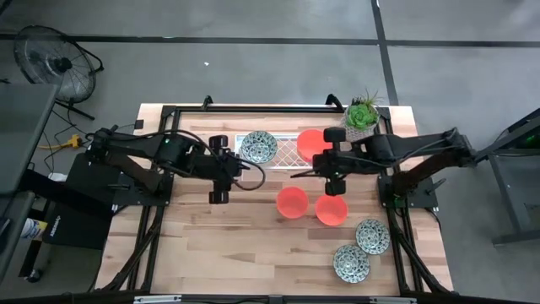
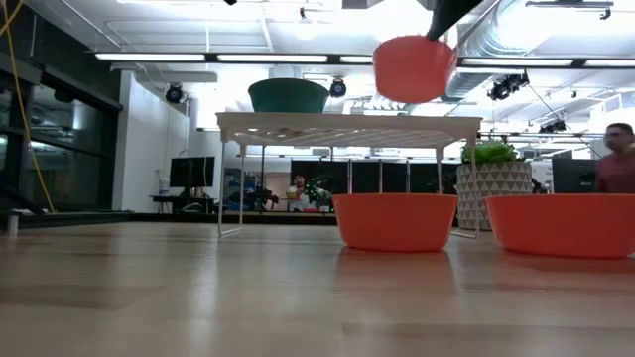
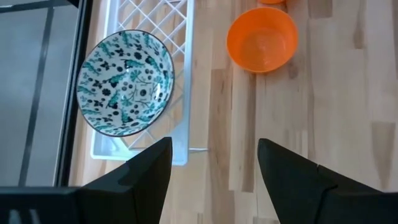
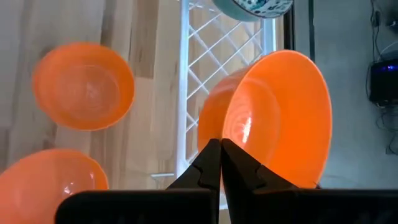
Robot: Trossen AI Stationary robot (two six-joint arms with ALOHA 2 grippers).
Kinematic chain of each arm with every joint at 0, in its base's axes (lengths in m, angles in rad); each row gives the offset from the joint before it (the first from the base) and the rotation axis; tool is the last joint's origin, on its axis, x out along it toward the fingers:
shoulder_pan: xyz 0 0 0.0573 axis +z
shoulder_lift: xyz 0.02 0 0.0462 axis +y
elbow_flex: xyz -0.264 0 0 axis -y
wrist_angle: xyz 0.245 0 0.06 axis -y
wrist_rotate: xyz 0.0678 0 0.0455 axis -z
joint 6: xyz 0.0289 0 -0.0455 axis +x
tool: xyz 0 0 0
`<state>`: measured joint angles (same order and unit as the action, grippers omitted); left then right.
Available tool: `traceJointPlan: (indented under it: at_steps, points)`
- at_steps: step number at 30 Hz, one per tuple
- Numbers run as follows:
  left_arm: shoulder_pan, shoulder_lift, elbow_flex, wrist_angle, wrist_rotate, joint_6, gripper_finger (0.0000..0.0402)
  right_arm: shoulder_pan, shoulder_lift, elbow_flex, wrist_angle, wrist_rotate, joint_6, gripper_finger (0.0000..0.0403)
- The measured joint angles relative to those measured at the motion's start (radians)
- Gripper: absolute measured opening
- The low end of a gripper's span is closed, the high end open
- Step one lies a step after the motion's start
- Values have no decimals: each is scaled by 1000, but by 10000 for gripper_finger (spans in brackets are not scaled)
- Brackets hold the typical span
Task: Pick & Place Mini bowls
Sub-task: Put the left orange bowl on the shelf
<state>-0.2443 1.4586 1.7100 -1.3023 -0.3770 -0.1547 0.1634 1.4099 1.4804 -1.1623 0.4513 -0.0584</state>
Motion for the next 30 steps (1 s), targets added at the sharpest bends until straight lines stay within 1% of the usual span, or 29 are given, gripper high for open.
traceJointPlan:
  at_steps: [4, 7, 11, 14, 20, 28, 30]
  points:
    - [1, 0, 0, -1, -9, 0, 232, -35, 9, -56, 49, -31, -98, 0]
    - [1, 0, -2, 0, -11, -3, 232, -69, 31, -76, 69, -78, -155, 0]
    - [1, 0, -2, -1, -11, -15, 232, -94, 61, -77, 70, -66, -209, 0]
    - [1, 0, -3, -4, -11, -27, 232, -113, 70, -77, 78, -91, -233, 0]
    - [1, 0, -3, -8, -14, -34, 232, -146, 83, -77, 95, -101, -278, 0]
    - [2, 0, -3, -11, -51, -35, 232, -164, 83, -77, 102, -178, -308, 0]
    - [2, 0, -3, -22, -70, -35, 232, -164, 83, -92, 123, -180, -313, 0]
